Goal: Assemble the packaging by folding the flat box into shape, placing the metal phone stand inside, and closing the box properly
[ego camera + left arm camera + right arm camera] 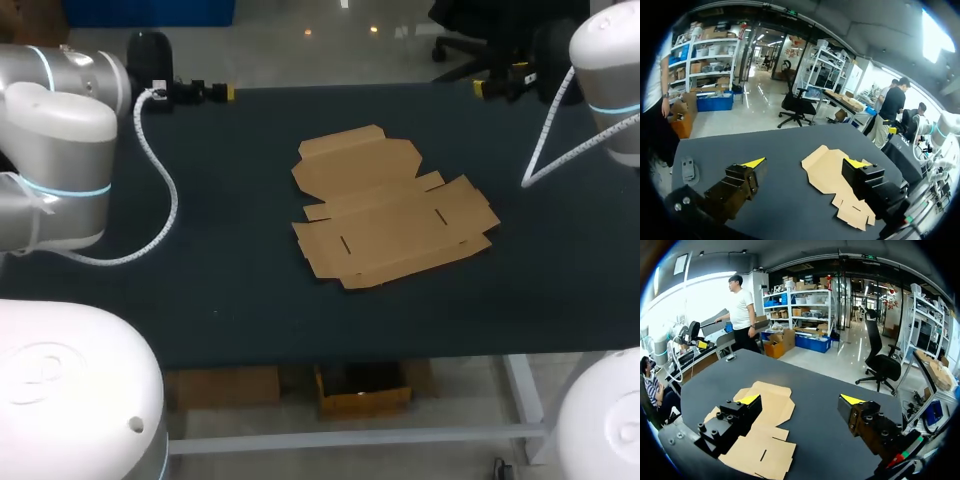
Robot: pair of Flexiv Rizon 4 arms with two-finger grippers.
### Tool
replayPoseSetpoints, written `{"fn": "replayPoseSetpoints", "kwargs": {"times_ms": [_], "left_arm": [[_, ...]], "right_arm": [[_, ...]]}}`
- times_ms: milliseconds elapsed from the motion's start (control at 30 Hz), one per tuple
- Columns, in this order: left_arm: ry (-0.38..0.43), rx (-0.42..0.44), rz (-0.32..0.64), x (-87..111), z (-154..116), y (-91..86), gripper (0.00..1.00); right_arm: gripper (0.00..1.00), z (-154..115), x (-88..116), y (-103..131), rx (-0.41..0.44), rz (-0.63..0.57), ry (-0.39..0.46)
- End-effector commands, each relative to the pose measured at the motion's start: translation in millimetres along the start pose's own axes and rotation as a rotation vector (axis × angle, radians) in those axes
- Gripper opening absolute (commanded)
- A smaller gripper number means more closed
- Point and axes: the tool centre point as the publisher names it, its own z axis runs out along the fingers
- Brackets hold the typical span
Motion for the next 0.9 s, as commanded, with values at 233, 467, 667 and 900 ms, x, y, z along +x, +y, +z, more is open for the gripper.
{"fn": "replayPoseSetpoints", "kwargs": {"times_ms": [233, 467, 667, 900], "left_arm": [[-0.1, -0.134, -0.099, 13.5, -2, 21.5, 1.0], [-0.16, -0.181, -0.172, 20.9, -5, 38.8, 1.0], [-0.202, -0.274, -0.241, 23.5, -10, 52.8, 1.0], [-0.203, -0.297, -0.234, 23.4, -12, 53.8, 1.0]], "right_arm": [[1.0, -13, -4, -26, 0.276, 0.09, -0.001], [1.0, -24, -3, -46, 0.346, 0.134, -0.023], [1.0, -32, -4, -65, 0.411, 0.184, -0.02], [1.0, -33, -4, -67, 0.417, 0.187, -0.014]]}}
